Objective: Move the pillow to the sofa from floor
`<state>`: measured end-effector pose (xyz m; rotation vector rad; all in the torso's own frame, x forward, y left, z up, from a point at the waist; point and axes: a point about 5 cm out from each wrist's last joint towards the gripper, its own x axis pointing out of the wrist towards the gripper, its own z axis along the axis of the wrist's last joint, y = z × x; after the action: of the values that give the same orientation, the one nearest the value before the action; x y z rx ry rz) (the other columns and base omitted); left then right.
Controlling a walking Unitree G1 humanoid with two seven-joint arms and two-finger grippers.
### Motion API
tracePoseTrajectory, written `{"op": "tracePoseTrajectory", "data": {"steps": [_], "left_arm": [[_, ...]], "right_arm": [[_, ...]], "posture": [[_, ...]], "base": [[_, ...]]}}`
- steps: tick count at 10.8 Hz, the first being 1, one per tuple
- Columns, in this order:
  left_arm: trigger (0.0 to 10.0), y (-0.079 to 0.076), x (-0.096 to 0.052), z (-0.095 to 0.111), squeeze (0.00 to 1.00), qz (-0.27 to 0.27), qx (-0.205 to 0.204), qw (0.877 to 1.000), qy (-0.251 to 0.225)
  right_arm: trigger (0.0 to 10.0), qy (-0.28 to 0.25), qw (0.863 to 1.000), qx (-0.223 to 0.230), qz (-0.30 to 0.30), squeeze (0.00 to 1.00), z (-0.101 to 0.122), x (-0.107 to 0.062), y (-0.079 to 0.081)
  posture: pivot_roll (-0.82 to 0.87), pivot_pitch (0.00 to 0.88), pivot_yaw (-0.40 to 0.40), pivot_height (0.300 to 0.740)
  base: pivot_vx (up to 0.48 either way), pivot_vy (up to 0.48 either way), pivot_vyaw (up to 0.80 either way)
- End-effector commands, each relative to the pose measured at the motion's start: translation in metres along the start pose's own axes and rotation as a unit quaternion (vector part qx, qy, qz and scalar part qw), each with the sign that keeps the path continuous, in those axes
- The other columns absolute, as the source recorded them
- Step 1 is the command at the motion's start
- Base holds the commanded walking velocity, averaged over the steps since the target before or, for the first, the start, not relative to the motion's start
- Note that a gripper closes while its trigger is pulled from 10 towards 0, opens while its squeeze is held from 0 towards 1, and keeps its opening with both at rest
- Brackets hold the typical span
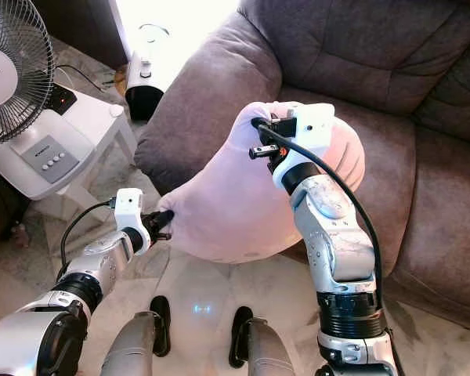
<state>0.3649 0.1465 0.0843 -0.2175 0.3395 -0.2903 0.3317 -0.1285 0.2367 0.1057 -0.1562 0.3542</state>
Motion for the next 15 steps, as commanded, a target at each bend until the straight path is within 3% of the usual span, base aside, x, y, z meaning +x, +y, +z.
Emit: {"op": "tracePoseTrajectory", "data": {"steps": [1,3,5,8,9,10,12,14,15], "left_arm": [[0.0,0.004,-0.005,-0.023,0.0,0.01,-0.019,0.999,0.041],[0.0,0.006,-0.005,-0.021,0.0,0.015,-0.027,0.999,0.033],[0.0,0.013,-0.008,-0.012,0.0,0.025,-0.04,0.999,-0.004],[0.0,0.019,-0.018,0.014,0.0,0.038,0.002,0.993,-0.109],[9.1,0.017,-0.022,0.022,0.0,0.037,0.028,0.99,-0.135],[10.0,0.016,-0.029,0.036,0.0,0.034,0.044,0.984,-0.171],[10.0,0.016,-0.043,0.077,0.0,0.052,0.098,0.964,-0.242],[10.0,-0.002,-0.055,0.118,0.0,0.045,0.177,0.932,-0.314],[10.0,-0.008,-0.057,0.125,0.0,0.039,0.176,0.925,-0.334]], "right_arm": [[10.0,-0.04,0.999,-0.003,-0.006,0.0,0.014,-0.003,-0.002],[10.0,-0.041,0.999,-0.001,-0.006,0.0,0.013,0.0,-0.001],[10.0,-0.035,0.999,0.002,-0.012,0.0,0.003,0.004,-0.004],[10.0,-0.023,0.999,0.006,-0.031,0.0,-0.014,0.009,-0.011],[10.0,-0.022,0.999,0.006,-0.036,0.0,-0.019,0.012,-0.013],[10.0,-0.023,0.999,0.005,-0.041,0.0,-0.022,0.012,-0.014],[10.0,-0.047,0.998,0.0,-0.049,0.0,-0.013,0.014,-0.016],[10.0,-0.062,0.995,-0.014,-0.079,0.0,-0.01,0.015,-0.022],[10.0,-0.065,0.993,-0.012,-0.097,0.0,-0.01,0.014,-0.027]], "posture": [[0.0,0.386,-0.088,0.704],[0.01,0.372,-0.082,0.704],[0.03,0.332,-0.065,0.704],[0.08,0.262,-0.042,0.704],[0.09,0.24,-0.033,0.704],[0.1,0.208,-0.02,0.704],[0.11,0.163,-0.003,0.704],[0.12,0.107,0.02,0.704],[0.12,0.1,0.024,0.704]], "base": [[0.0,0.0,0.0],[0.0,0.0,0.0],[0.0,0.0,0.0],[0.0,0.0,0.0],[0.0,0.0,0.0],[0.0,0.0,0.0],[0.0,0.0,0.0],[0.0,0.0,0.0],[0.0,0.0,0.0]]}}
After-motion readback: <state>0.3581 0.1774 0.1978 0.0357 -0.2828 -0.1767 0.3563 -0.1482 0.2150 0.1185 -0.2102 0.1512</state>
